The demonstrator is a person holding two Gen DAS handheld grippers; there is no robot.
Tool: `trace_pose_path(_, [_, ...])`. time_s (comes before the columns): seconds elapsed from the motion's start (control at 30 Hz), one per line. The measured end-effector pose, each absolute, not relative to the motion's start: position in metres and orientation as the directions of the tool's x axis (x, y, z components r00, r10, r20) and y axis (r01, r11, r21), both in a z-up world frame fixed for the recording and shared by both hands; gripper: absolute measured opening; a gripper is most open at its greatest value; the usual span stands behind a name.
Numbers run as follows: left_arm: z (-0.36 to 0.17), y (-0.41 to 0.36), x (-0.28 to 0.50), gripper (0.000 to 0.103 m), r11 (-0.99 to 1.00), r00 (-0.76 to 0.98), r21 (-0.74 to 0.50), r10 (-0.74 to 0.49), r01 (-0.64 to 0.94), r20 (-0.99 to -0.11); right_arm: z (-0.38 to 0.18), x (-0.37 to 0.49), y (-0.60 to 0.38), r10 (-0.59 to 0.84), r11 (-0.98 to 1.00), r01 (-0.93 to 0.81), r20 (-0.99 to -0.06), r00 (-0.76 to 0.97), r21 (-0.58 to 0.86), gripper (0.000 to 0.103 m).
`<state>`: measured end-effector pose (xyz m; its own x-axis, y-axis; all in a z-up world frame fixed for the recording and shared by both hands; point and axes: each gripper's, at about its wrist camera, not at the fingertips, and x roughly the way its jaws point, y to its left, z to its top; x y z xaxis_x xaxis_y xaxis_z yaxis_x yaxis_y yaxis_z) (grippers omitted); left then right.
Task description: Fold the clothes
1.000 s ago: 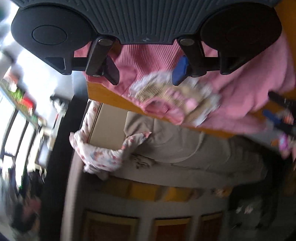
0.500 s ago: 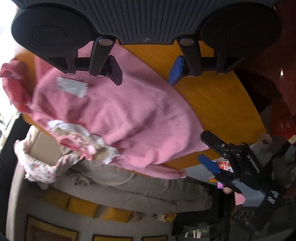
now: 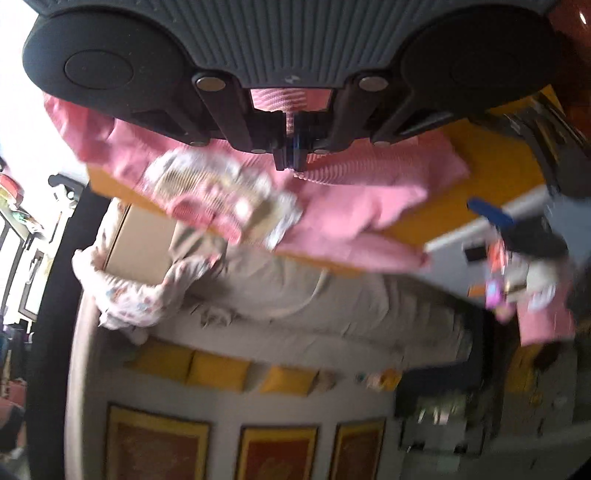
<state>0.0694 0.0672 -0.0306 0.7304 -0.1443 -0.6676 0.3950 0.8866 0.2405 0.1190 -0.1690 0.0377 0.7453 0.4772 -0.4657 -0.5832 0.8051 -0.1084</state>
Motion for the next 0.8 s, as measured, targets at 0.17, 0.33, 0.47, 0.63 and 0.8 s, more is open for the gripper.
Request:
trace_pose_path(0.17, [-0.033, 0.077, 0.103, 0.103, 0.911, 0.795, 0.308, -0.035, 0.274, -0.606, 0.047, 0.116, -0.181, 0.455, 0.823, -0.554, -0.444, 0.772, -0.122, 0.003])
trace_pose_path(0.33, [-0.008, 0.102, 0.119, 0.103, 0.952, 0.853, 0.264, 0.005, 0.157, -0.522, 0.018, 0.102, -0.187, 0.403, 0.810, -0.549, -0.484, 0.776, -0.206, 0.005])
trace_pose_path(0.47, [0.009, 0.121, 0.116, 0.103, 0.968, 0.866, 0.228, 0.029, 0.100, -0.500, -0.013, 0.090, -0.202, 0.380, 0.806, -0.559, -0.551, 0.743, -0.197, 0.040])
trace_pose_path(0.63, [0.014, 0.139, 0.091, 0.103, 0.978, 0.844, 0.184, 0.018, 0.096, -0.535, -0.034, 0.075, -0.222, 0.313, 0.812, -0.536, -0.602, 0.735, -0.232, 0.042])
trace_pose_path(0.8, [0.012, 0.158, 0.055, 0.103, 0.965, 0.740, -0.033, -0.220, 0.259, -0.635, -0.013, 0.081, -0.261, 0.420, 0.851, -0.524, -0.625, 0.658, 0.020, 0.064])
